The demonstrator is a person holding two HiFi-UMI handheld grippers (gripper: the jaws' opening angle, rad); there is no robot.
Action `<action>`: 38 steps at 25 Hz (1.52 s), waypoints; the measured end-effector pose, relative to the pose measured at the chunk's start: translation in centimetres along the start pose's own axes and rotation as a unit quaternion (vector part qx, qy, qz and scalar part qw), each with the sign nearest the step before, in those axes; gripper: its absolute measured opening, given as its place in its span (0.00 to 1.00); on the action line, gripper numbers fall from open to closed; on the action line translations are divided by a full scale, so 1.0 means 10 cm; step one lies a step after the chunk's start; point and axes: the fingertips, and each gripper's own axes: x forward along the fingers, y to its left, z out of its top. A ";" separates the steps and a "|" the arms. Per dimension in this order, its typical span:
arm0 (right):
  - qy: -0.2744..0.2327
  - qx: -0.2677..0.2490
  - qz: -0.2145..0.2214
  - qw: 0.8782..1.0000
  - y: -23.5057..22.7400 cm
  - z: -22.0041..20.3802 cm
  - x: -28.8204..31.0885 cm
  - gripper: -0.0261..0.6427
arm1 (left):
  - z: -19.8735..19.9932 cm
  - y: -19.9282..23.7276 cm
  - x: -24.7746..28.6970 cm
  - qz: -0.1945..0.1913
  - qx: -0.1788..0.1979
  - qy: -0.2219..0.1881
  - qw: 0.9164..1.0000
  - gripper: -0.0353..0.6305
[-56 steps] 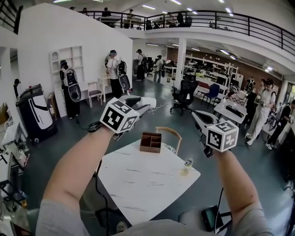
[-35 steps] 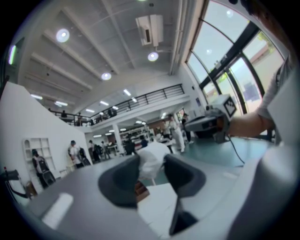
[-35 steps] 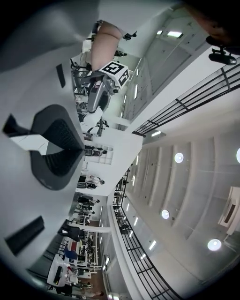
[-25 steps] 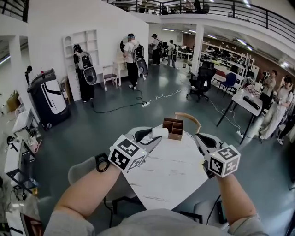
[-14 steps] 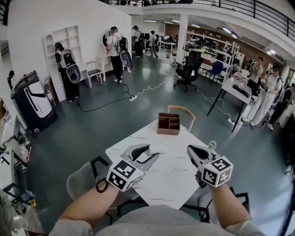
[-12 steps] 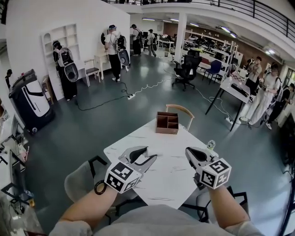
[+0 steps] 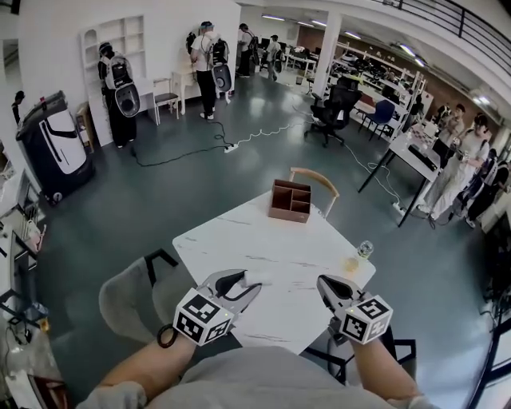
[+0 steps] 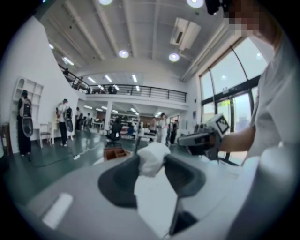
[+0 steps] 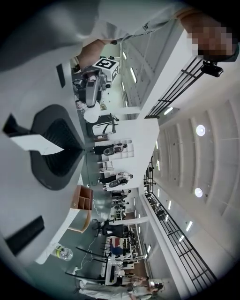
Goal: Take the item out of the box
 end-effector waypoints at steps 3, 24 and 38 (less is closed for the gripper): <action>0.007 0.007 0.001 1.000 -0.08 -0.13 -0.04 0.05 | -0.08 -0.05 0.02 0.006 -0.007 0.006 1.000 0.31; 0.013 0.027 0.016 0.999 -0.21 -0.27 -0.01 0.05 | -0.15 -0.15 0.16 -0.003 -0.029 0.018 0.999 0.31; 0.023 0.032 0.001 0.999 -0.26 -0.27 -0.04 0.05 | -0.13 -0.12 0.10 0.004 -0.030 0.013 0.999 0.31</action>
